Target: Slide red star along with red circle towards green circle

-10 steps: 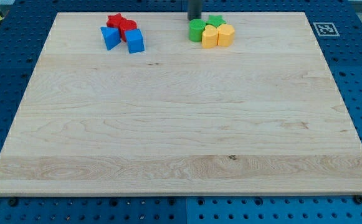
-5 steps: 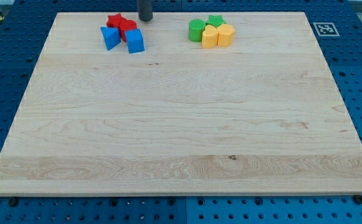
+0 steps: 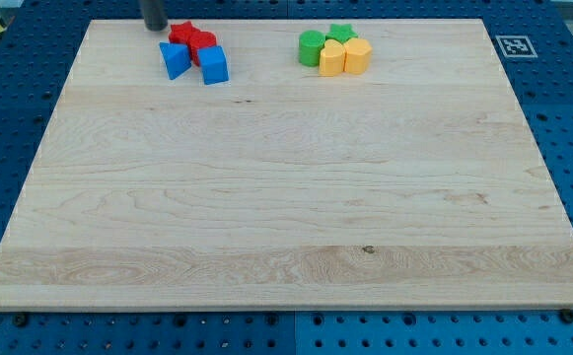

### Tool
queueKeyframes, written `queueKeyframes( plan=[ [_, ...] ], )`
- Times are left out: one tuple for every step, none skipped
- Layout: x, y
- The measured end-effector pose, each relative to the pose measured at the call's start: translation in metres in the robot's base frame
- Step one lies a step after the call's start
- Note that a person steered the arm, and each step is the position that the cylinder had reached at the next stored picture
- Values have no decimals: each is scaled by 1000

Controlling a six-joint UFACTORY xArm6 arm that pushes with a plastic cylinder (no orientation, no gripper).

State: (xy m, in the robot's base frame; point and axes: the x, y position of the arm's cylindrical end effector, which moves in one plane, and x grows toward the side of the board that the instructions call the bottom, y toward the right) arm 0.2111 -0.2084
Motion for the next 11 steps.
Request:
queueKeyframes(
  plan=[
    [32, -12],
    [30, 18],
    [22, 57],
    [20, 61],
    [23, 69],
    [36, 74],
    [36, 101],
    [31, 133],
    [40, 139],
    [56, 138],
    [68, 141]
  ],
)
